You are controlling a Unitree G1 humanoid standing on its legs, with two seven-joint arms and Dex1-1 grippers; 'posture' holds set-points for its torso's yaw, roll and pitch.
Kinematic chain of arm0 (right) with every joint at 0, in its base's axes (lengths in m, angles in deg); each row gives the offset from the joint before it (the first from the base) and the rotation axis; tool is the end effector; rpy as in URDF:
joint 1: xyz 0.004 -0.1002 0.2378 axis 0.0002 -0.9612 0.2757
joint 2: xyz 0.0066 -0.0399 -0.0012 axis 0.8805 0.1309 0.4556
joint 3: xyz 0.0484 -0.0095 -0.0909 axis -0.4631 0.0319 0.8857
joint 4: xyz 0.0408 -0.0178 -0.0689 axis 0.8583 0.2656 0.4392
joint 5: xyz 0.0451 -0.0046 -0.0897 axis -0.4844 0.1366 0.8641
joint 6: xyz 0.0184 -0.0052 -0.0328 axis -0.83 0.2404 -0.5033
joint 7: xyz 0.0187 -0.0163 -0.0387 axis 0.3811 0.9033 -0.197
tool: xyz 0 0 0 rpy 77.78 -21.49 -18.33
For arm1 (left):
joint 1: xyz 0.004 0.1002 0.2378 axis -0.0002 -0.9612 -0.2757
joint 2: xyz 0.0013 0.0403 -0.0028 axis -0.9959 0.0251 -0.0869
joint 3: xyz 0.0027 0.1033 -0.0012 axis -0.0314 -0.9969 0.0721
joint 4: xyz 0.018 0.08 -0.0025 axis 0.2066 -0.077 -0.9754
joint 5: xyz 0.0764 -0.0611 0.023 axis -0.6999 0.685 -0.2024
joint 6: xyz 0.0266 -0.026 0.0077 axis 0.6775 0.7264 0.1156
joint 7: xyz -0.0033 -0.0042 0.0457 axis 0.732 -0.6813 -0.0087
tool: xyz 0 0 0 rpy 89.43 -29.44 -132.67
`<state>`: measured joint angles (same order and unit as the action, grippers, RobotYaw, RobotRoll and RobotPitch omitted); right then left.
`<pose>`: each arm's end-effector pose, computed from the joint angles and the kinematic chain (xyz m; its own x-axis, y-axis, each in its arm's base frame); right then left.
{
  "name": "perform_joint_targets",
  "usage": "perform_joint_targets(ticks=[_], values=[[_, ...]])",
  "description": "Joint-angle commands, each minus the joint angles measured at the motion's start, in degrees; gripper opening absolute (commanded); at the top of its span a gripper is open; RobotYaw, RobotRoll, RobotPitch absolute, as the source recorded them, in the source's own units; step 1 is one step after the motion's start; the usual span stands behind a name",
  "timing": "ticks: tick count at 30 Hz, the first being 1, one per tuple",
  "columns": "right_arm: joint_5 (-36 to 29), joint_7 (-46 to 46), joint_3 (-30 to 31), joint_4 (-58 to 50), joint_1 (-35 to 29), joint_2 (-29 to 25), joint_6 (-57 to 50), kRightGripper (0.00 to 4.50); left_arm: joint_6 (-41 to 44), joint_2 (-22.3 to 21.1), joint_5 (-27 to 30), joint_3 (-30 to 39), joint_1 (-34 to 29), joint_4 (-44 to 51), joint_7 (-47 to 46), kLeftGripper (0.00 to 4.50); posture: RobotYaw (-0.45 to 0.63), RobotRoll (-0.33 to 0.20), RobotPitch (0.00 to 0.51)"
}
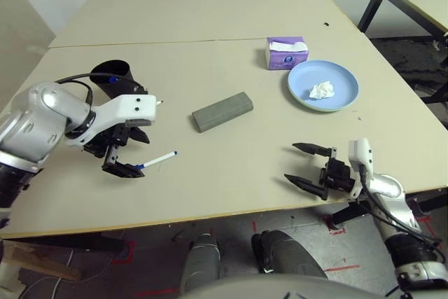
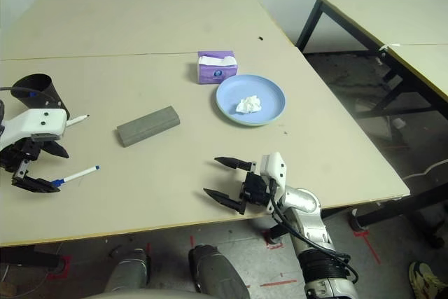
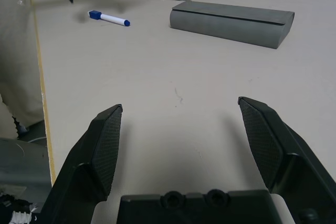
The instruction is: Organize and tidy the items on the table.
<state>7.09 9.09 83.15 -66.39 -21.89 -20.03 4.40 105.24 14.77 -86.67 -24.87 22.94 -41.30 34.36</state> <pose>0.2205 -0.2380 0.0456 0.3729 0.9278 0.0137 -0.9187 0.3712 -0.1352 0.2521 0.2932 0.2215 0.1188 -0.3163 -0.9412 0.9765 0.2087 0.0532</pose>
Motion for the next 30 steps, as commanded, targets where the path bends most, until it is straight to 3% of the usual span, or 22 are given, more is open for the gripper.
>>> perform_joint_targets(ticks=[1,12,25,30], values=[[0.23,0.09,0.53,-0.65,0.30,-0.08,-0.28,4.50,-0.59,1.30,-1.10,-0.36,-1.58,-0.03,-1.26,4.48,-0.09,0.000,0.102],[-0.01,0.00,0.66,-2.48,-0.78,-0.42,-1.03,4.50,-0.71,6.45,-4.61,-0.64,-2.28,-0.93,-6.18,4.48,-0.11,0.000,0.098],[-0.28,-0.15,0.39,-3.93,-0.79,-0.89,-2.25,4.50,-0.35,6.45,-5.40,-0.52,-4.35,0.47,-6.95,4.48,-0.12,0.000,0.088],[-0.35,0.06,0.46,-4.43,-0.62,-0.78,-2.59,4.50,-0.48,6.17,-5.40,0.08,-4.89,-0.09,-7.05,3.34,-0.11,0.000,0.086]])
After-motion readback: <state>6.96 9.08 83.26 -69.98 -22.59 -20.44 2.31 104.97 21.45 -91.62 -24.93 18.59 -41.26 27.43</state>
